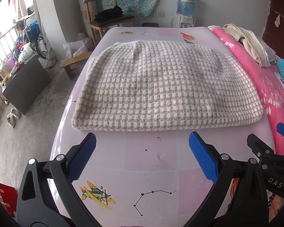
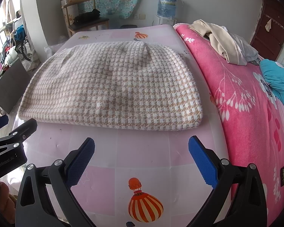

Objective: Fold large clothes

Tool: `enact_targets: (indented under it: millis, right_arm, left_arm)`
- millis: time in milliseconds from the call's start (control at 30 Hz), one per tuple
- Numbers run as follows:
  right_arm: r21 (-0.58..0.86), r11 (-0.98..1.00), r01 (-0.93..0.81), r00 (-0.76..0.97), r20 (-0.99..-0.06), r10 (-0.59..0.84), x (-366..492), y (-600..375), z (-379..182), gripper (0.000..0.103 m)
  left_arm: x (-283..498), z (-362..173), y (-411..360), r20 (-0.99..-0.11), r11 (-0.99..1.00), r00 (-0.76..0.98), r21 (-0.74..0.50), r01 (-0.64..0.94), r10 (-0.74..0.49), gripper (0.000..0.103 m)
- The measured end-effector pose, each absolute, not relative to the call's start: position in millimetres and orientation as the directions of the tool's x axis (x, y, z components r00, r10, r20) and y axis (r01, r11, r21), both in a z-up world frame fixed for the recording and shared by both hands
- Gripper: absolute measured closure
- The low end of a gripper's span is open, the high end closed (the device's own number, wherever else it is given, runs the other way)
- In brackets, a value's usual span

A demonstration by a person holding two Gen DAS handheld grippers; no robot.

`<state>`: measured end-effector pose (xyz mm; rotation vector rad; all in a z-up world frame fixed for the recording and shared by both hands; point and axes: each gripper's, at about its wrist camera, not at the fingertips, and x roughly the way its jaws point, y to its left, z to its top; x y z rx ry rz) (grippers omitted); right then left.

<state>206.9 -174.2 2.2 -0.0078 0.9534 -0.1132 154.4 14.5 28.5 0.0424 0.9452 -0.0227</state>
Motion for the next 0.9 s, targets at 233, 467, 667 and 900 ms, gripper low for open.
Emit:
enact_targets:
  millis: [233,467,667,900]
  right_arm:
    - [-0.056,0.994,0.092,0.574,-0.813,-0.099,206.7,-174.1,2.8,0.006]
    - [-0.057,0.994,0.092,0.573,-0.813,-0.099,206.4,-173.9,2.6,0.006]
    - [-0.057,0.994,0.092,0.573,-0.814,-0.100,206.7,-173.8,2.4,0.006]
    - [-0.058,0.994,0.091,0.573,-0.813,-0.101,206.7,-173.7,2.4,0.006]
  left_arm:
    - [154.1,29.0,15.1,-0.811,0.999,0.586,0.024,0.040,-0.004,0.008]
    - [154.1,29.0,15.0,-0.810,0.999,0.586,0.024,0.040,-0.004,0.008]
    - [154.7,29.2,16.3,-0.812,0.999,0.584,0.022,0.040,-0.005,0.008]
    - [154.8,29.2,16.4,-0.811,0.999,0.584,0.018,0.038,-0.007,0.008]
